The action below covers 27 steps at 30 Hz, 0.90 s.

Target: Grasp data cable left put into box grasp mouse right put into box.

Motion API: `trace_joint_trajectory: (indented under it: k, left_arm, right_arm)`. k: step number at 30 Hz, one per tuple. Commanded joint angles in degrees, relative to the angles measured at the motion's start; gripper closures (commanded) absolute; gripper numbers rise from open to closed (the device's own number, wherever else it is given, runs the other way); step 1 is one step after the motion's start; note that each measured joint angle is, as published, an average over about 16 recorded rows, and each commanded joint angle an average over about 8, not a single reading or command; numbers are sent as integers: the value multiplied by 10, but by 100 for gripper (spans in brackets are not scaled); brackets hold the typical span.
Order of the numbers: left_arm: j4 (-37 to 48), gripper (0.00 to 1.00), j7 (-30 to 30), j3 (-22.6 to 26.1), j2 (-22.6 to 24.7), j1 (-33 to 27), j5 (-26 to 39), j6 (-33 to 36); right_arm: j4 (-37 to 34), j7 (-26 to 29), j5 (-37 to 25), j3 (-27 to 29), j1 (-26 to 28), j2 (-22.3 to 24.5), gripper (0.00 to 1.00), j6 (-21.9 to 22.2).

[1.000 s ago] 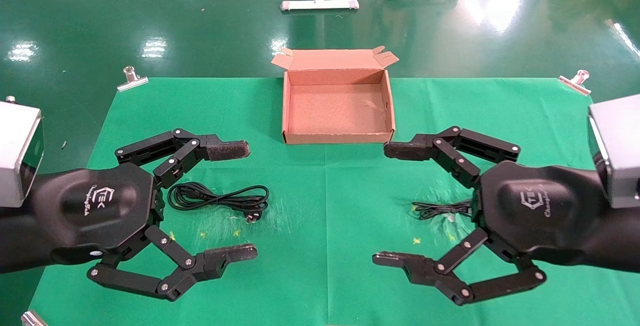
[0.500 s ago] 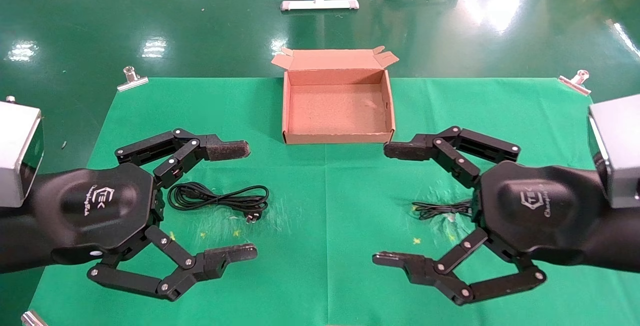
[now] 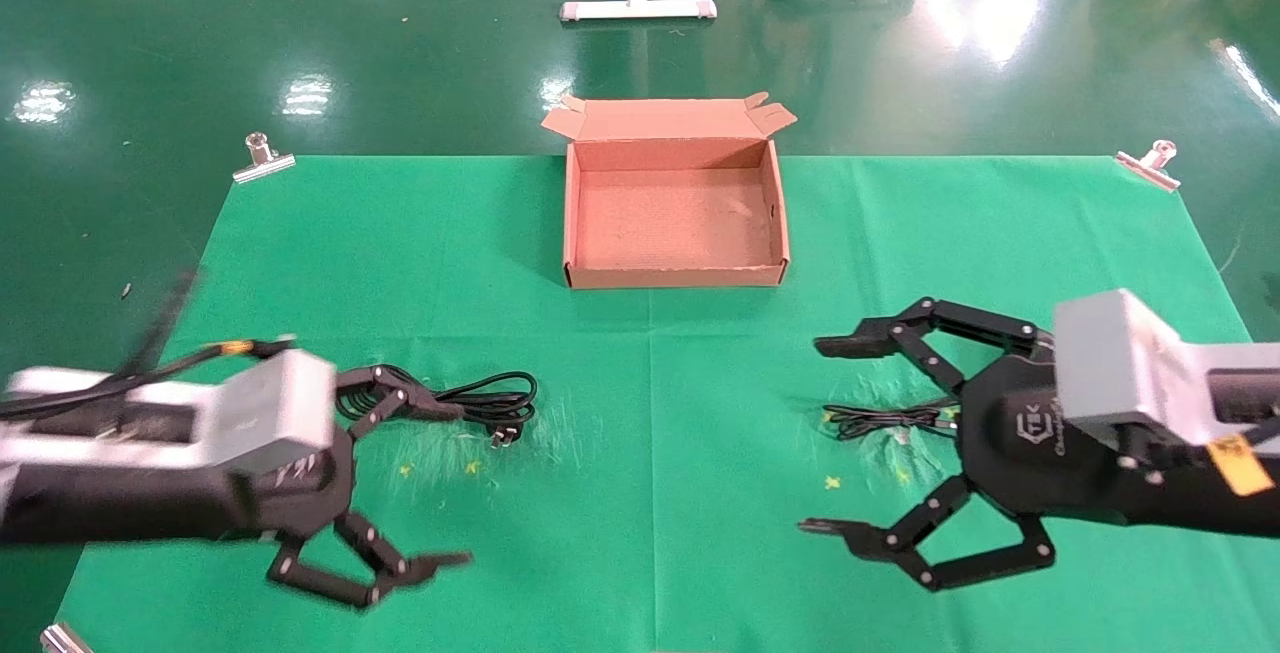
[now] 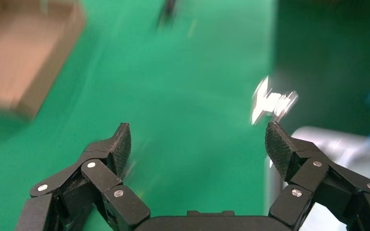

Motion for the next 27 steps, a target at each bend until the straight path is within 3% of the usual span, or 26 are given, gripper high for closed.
trace_joint_trajectory:
  k: [1,13,27]
  left_arm:
    - [-2,0,-13,28,16,-37,68,7]
    - [1,0,-70,118,117,-103,327,-38]
    - [-3,0,-216,169,183,-82,567,-104]
  right_arm:
    - [2,-1,-21,-6,8,2,0,0]
    - [3,3,-19,-4,-1,17,0,3]
    - [0,13,7,5,-21,31,0,11]
